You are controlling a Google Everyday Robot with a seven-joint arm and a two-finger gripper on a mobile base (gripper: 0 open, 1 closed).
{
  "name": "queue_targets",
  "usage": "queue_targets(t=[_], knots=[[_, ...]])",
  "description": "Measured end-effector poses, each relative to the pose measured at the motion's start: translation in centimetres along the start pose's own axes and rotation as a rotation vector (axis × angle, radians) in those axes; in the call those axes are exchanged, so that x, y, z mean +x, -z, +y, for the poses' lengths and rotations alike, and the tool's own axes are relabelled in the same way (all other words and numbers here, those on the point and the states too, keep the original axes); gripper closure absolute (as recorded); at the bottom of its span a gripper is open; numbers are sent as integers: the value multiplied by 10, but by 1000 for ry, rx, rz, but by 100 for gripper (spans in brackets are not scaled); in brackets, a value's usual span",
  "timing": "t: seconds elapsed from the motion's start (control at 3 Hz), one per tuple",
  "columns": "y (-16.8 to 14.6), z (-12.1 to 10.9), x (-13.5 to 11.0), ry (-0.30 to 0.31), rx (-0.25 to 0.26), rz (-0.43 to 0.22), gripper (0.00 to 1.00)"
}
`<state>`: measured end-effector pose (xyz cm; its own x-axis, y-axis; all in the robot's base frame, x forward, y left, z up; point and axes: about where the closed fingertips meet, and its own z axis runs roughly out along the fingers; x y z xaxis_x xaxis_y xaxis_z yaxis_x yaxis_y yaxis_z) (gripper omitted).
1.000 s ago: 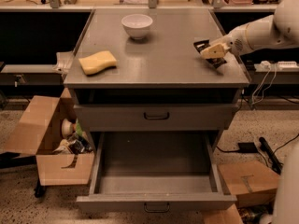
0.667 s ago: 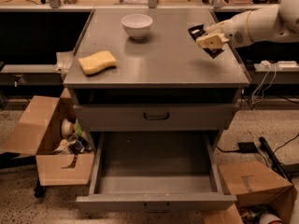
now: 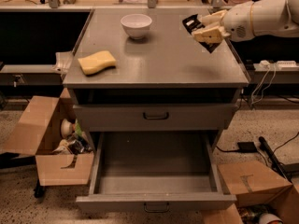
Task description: Place rxbar chocolate into middle drawer
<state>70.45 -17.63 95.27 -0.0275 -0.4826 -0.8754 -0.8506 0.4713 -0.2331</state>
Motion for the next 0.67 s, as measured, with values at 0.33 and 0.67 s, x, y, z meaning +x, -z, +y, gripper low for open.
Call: queue_targets(t=[0.33, 0.67], knots=[[-9, 26, 12, 56, -72, 19, 100], [-3, 69, 14, 171, -140, 27, 100]])
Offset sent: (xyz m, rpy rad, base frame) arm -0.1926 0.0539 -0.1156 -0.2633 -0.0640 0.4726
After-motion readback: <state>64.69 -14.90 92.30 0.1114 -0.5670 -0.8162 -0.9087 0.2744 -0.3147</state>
